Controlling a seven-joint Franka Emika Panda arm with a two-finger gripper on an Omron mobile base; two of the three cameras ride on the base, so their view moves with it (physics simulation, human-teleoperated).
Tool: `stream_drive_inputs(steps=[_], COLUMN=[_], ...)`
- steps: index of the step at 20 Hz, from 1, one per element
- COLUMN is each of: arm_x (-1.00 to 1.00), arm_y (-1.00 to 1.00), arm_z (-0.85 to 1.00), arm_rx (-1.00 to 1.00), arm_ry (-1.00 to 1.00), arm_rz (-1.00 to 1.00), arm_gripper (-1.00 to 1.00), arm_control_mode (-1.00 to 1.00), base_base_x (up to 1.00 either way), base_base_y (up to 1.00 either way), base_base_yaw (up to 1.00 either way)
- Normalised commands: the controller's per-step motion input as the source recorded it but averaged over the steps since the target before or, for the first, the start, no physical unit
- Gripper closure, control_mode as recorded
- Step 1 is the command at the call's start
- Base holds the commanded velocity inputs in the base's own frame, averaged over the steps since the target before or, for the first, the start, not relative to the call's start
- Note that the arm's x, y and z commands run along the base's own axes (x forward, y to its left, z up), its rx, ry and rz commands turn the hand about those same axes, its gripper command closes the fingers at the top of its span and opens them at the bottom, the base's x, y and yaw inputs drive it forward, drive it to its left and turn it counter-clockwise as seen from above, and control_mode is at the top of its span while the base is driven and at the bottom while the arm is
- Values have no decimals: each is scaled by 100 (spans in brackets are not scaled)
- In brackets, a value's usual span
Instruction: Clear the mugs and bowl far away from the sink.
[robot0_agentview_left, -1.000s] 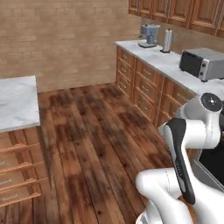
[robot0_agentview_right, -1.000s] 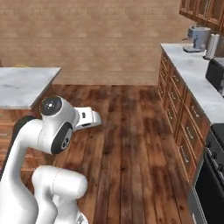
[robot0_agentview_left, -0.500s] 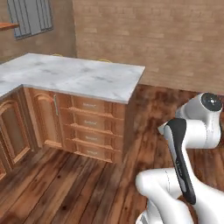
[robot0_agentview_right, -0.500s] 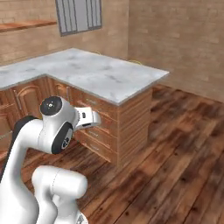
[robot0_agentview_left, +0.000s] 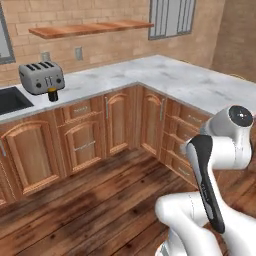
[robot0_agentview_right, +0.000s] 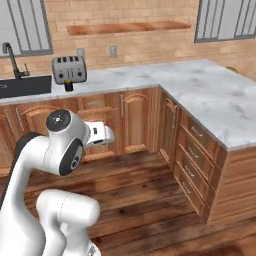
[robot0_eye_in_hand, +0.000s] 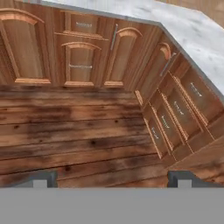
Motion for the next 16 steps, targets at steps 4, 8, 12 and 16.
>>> stream_drive_inputs(steps=[4, 8, 12, 16], arm_x=[0, 0, 0, 0], arm_y=[0, 0, 0, 0], arm_z=[0, 0, 0, 0], arm_rx=[0, 0, 0, 0], arm_ry=[0, 0, 0, 0], arm_rz=[0, 0, 0, 0], arm_gripper=[-100, -100, -100, -100], arm_control_mode=[100, 100, 100, 100], base_base_x=[68, 100, 100, 100], base_base_y=[79, 88, 94, 58], base_base_yaw=[57, 35, 19, 4])
